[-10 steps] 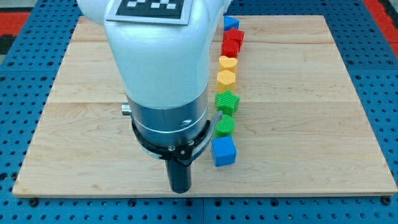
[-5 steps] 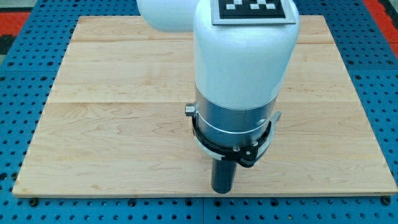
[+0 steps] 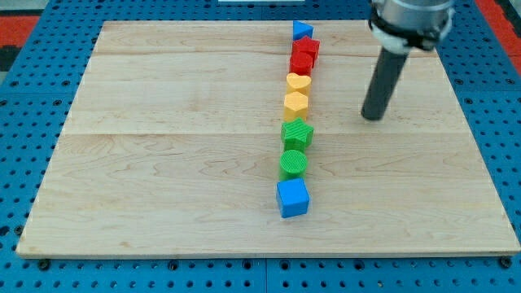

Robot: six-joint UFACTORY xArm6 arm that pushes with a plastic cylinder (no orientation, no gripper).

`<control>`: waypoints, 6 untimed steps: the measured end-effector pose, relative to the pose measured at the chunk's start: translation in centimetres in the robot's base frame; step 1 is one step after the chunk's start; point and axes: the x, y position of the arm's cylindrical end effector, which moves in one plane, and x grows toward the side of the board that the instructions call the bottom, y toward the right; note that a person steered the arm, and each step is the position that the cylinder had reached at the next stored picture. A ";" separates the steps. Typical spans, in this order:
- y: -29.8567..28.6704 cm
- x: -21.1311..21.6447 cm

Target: Push the yellow heart left a bit

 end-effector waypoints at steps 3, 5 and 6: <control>0.3 -0.9; 0.3 -0.9; -4.3 -0.9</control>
